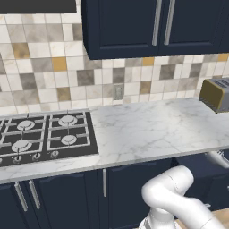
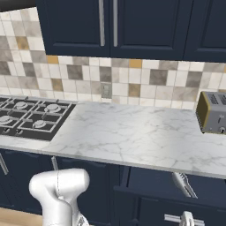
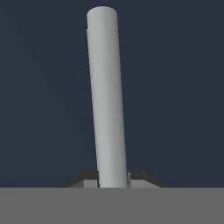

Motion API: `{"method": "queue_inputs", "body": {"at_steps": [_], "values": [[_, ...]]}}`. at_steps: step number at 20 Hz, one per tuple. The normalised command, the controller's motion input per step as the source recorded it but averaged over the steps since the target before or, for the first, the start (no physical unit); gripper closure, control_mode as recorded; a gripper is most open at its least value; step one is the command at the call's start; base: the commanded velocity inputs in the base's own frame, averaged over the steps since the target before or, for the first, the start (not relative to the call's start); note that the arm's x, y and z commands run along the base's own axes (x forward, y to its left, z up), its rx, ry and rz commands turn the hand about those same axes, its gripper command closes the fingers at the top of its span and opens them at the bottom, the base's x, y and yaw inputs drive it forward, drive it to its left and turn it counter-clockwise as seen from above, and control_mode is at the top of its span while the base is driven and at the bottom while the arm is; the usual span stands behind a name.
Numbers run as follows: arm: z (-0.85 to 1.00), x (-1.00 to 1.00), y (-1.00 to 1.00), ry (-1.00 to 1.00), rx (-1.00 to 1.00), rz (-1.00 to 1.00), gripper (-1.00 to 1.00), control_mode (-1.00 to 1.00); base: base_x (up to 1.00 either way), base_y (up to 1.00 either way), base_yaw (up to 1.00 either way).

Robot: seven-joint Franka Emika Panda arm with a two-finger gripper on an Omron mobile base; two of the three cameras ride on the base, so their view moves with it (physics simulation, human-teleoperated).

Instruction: Take the tongs from the drawer on the right and place them on the dining counter next to the tray containing the hot dog.

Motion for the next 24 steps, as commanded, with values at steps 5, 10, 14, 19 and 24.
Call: {"method": "queue_inputs", "body": {"at_steps": [5,10,14,19,24], "values": [[0.00,-0.28,0.00,0.00,0.00,0.00,1.00,-1.00,0.00,0.00,0.00],[0.00,-0.14,0.00,0.00,0.00,0.00,1.00,-1.00,0.00,0.00,0.00],[0.00,0.00,0.02,0.00,0.00,0.00,-1.00,-1.00,0.00,0.00,0.00],[0.05,-0.05,0.02,0.01,0.00,0.00,-1.00,-1.00,0.00,0.00,0.00],[0.25,-0.19,0.09,0.01,0.00,0.00,-1.00,-1.00,0.00,0.00,0.00]]}}
